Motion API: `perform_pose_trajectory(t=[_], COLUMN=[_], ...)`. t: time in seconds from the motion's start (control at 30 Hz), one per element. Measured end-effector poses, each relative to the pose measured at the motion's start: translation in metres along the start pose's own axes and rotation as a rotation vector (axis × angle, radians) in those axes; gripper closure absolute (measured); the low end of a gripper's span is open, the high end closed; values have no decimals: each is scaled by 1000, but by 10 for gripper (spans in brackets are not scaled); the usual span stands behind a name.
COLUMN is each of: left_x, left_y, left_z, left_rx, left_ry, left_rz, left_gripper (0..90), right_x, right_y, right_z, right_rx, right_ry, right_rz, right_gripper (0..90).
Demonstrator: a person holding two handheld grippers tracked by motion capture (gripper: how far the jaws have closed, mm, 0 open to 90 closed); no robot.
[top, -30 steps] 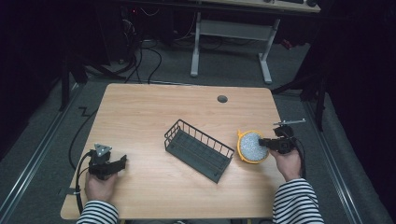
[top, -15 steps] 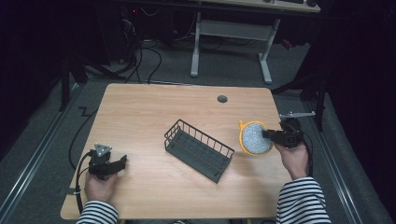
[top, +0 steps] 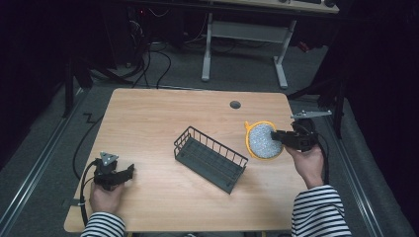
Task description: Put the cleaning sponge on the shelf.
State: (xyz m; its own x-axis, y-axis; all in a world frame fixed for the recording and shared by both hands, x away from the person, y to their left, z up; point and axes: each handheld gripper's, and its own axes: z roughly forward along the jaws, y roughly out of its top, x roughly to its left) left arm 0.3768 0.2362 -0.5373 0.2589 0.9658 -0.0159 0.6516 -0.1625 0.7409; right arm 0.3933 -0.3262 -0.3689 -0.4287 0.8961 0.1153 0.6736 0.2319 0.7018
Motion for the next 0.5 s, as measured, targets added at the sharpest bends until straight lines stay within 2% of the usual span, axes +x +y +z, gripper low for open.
perform_pose_trajectory(t=[0.5], left_x=[0], left_y=[0], left_z=[0], left_rx=[0], left_ry=[-1], left_rz=[0], left_gripper=[277], right_x=[44], right_y=[23], right_z=[9], right_rx=[2], right_ry=[68], right_rz=[-97], right_gripper=[794])
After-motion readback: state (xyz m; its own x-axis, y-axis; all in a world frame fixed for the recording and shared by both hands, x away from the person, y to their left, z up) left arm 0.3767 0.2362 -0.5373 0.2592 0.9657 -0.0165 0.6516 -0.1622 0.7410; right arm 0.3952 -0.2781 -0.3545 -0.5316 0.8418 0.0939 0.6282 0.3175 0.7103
